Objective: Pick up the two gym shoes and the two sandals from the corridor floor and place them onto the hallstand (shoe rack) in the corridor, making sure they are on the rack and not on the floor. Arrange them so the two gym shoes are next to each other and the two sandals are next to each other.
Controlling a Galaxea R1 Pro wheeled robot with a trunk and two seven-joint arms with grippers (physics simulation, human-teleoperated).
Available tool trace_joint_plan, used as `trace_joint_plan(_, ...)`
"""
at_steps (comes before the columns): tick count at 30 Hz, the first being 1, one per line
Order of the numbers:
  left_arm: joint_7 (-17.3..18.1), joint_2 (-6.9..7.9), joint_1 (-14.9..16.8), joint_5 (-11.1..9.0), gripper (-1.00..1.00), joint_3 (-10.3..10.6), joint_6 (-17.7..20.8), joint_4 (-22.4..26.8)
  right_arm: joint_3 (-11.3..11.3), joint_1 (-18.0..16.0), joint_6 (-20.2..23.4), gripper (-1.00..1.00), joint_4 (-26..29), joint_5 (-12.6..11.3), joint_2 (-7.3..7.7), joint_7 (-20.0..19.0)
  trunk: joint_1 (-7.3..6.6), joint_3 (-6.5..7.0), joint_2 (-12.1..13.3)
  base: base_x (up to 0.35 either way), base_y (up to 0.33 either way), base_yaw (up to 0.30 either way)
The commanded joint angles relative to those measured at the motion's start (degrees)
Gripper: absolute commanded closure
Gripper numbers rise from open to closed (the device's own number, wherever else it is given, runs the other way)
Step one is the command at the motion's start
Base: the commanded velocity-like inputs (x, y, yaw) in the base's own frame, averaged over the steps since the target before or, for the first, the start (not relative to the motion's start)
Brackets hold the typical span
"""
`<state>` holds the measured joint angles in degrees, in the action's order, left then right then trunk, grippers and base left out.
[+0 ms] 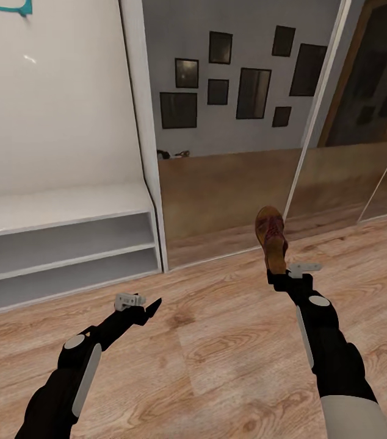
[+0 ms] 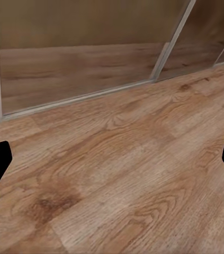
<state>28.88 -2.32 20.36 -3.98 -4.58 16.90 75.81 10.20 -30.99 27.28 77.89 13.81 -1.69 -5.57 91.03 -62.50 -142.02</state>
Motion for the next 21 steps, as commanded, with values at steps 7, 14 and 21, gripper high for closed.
trace_joint_plan(7,0.30,-0.06,0.03,-0.42,-1.00,-0.16,0.53,0.02,0.03,-0.04,0.32,1.00,0.11,0.41,-0.15,-0.49,-0.01,-0.06,-0.02,0.003,0.000,0.004)
trace_joint_plan(14,0.30,-0.10,0.03,-0.42,-1.00,-0.16,0.54,0.03,0.08,-0.04,0.50,1.00,0.20,0.43,-0.12,-0.49,-0.01,-0.06,-0.02,0.167,-0.108,0.120)
trace_joint_plan(21,0.30,-0.13,0.03,-0.42,-1.00,-0.16,0.51,-0.14,0.06,-0.04,0.60,1.00,0.16,0.41,-0.08,-0.49,-0.01,-0.06,-0.02,0.238,-0.171,0.282)
